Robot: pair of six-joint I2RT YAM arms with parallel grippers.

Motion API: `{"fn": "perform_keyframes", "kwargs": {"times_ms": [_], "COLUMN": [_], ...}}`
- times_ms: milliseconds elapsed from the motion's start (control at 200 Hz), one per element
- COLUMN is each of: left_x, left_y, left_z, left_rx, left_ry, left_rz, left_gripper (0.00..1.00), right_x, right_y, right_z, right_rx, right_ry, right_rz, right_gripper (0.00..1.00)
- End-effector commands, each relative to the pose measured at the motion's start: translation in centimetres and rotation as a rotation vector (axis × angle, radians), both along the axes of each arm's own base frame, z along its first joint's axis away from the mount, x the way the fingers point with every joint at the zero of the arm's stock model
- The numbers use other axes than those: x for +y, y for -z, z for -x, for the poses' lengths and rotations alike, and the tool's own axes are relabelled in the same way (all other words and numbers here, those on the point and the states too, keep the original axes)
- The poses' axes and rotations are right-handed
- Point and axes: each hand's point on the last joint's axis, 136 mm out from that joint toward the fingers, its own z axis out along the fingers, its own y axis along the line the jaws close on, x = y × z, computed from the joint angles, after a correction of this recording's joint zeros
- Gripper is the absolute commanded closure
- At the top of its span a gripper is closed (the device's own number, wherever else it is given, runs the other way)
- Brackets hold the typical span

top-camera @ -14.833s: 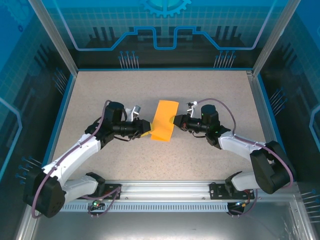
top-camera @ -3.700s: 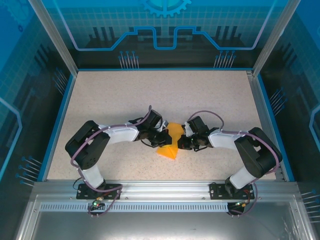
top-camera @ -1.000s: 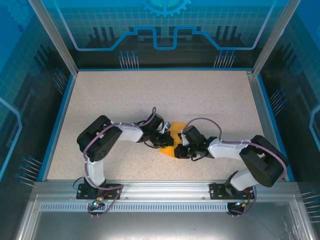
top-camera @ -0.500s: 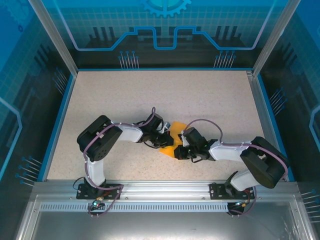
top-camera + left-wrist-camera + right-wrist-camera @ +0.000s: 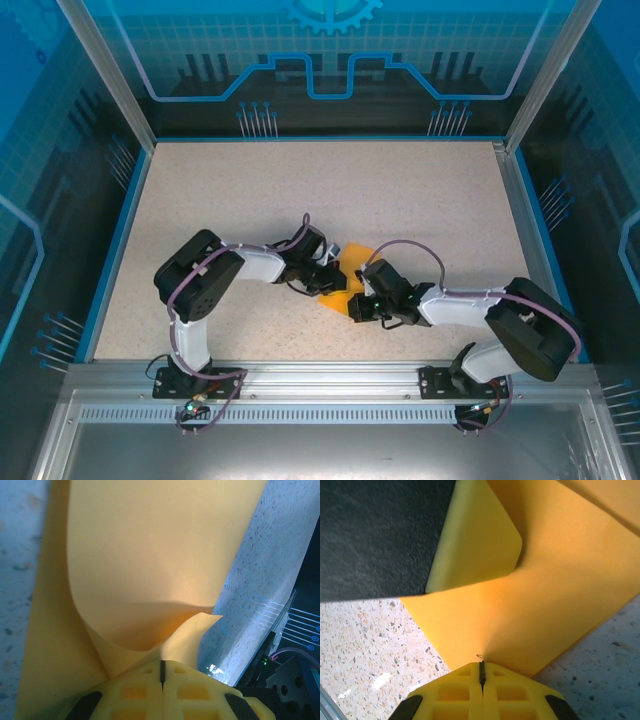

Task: Fold a paper plane with a square sheet of paper (pick it up from the middle)
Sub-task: Fold the triangle a second time at the center of the table.

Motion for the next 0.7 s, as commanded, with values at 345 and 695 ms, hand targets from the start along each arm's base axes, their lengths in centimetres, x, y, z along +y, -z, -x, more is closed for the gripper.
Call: {"fn": "perform_keyframes", "kwargs": {"times_ms": [345, 695], "left_x": [3.9, 4.3], "left_y": [2.5, 2.3], "left_z": [-3.0, -5.4], "left_rx": [-0.013, -0.05], "left_ry": [-0.091, -0.107], "left_rz": [-0.196, -0.212], "left_gripper": [0.97, 0.97], "right_x": [-4.6, -4.8], "right_y": [4.1, 4.1], "right_z": [5.9, 6.1], "right_rx": [0.212, 0.218], "right_ry": [-0.034, -0.041], "right_rz": [0.209, 0.215], "right_gripper": [0.96, 0.96]}}
